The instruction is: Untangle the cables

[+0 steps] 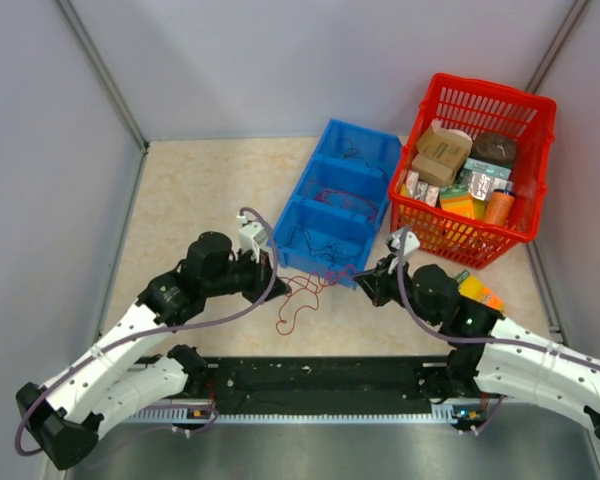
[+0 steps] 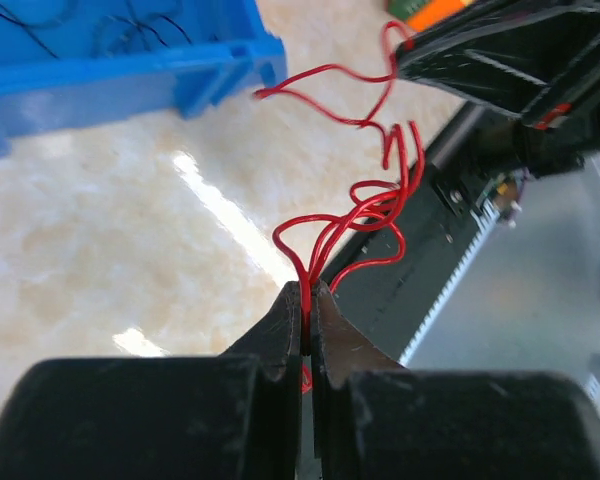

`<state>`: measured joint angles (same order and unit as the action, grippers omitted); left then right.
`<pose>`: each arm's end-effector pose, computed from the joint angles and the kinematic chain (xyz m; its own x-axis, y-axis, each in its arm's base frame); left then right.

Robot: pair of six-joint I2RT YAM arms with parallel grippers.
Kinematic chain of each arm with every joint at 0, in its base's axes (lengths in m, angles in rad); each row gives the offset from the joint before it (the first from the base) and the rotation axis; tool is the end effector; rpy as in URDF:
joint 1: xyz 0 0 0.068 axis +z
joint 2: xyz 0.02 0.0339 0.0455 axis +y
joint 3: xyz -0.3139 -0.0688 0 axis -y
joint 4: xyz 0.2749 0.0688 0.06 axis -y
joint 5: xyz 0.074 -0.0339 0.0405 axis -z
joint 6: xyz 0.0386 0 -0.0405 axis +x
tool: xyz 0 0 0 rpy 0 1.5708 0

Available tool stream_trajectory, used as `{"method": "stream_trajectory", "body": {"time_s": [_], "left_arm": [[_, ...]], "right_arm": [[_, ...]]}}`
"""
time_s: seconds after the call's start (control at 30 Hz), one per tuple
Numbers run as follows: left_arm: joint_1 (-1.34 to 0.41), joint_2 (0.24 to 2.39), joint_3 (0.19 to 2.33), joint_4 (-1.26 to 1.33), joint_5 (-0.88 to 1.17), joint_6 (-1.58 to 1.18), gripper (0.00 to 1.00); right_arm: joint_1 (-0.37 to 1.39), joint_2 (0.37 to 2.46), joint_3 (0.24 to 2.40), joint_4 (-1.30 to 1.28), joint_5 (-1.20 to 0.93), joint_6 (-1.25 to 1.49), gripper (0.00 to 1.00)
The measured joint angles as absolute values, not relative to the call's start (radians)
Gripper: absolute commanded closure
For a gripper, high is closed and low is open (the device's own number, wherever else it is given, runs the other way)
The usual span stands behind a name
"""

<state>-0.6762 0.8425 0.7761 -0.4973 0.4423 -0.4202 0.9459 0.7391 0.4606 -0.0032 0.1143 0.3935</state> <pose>0.1311 -0.1264 0.3312 -0.7263 0.1101 -0.6785 0.6040 0.5733 -0.5536 0.1070 0.1408 0.2758 -0.4346 0.0487 -0.8993 -0.6226 0.7053 0.3390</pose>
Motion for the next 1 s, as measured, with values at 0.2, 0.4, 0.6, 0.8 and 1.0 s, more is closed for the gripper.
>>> {"method": "stream_trajectory", "body": {"time_s": [0.2,0.4,0.6,0.8,1.0], "left_arm": [[-0.676,0.778,0.789,-0.528,0.25,-0.424,1.0],[-0.676,0.741,0.798,-0.593,0.03,-0.451,1.0],[-0.676,0.688,0.801,-0.653,-0.161,-0.501,1.0],[-0.676,0.624,0.801,-0.659,-0.213,-0.535,1.0],[-0.676,0.6,0.772,-0.521,-0.08,-0.583,1.0]], "right_arm": [[0.946,0.572,0.461,-0.101,0.334,0.393,1.0],[0.946,0.416,0.48,-0.247,0.546,0.378,1.0],[0.946,0.279,0.561,-0.329,0.672,0.314,1.0],[0.946,0.273,0.636,-0.345,0.618,0.27,1.0],[0.946,0.476,0.648,-0.235,0.194,0.311,1.0]]}}
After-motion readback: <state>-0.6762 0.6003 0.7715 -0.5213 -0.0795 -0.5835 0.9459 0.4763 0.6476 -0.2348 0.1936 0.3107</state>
